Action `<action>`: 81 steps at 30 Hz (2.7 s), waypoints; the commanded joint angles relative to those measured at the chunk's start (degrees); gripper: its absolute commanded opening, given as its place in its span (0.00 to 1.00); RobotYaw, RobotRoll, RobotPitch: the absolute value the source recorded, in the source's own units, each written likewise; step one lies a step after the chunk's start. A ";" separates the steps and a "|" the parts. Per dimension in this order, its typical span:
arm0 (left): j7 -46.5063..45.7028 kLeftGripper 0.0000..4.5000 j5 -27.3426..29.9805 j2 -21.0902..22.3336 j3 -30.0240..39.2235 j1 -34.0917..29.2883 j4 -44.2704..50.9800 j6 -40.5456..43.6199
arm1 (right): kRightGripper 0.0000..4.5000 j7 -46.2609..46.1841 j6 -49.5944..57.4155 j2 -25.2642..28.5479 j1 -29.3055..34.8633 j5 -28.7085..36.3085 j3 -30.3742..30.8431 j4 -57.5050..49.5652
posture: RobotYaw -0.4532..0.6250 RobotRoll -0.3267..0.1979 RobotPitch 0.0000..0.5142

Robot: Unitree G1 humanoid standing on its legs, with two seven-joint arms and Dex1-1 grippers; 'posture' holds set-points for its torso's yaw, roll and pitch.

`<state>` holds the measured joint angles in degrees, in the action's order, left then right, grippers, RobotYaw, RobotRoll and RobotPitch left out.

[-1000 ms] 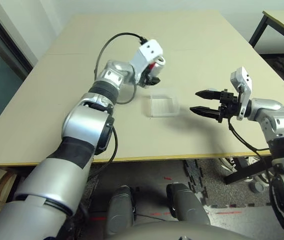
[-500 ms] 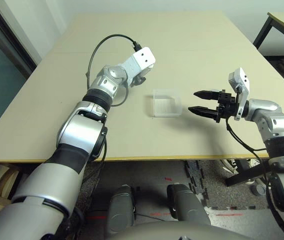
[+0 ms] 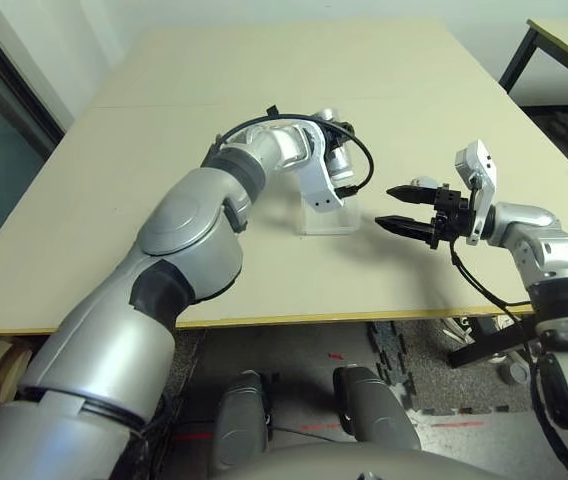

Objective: Pour the medicine from the bottle into the box.

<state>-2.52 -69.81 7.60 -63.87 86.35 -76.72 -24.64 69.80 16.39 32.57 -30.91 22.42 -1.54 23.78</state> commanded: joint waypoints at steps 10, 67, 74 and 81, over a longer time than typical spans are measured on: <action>15.20 0.62 14.55 1.16 14.95 -0.85 -1.89 -0.32 | 1.00 -0.32 1.15 -0.28 -0.83 0.57 -0.81 -0.65 | 0.24 0.62 0.13; 26.83 0.62 75.42 7.49 73.10 -38.28 20.64 25.96 | 1.00 3.60 -5.49 0.12 -3.76 -4.81 1.60 5.06 | 0.28 0.62 0.13; 26.55 0.62 74.68 7.71 72.38 -37.71 15.44 22.78 | 1.00 3.71 -5.13 0.38 -3.68 -4.73 1.51 4.68 | 0.27 0.62 0.14; 26.90 0.62 73.72 8.30 71.41 -38.20 13.21 21.77 | 1.00 3.84 -4.91 0.73 -3.42 -4.70 1.43 4.40 | 0.27 0.62 0.15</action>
<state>24.16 4.78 15.27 8.22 48.14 -61.94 -2.38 73.18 11.23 32.77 -34.23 17.97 -0.43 28.63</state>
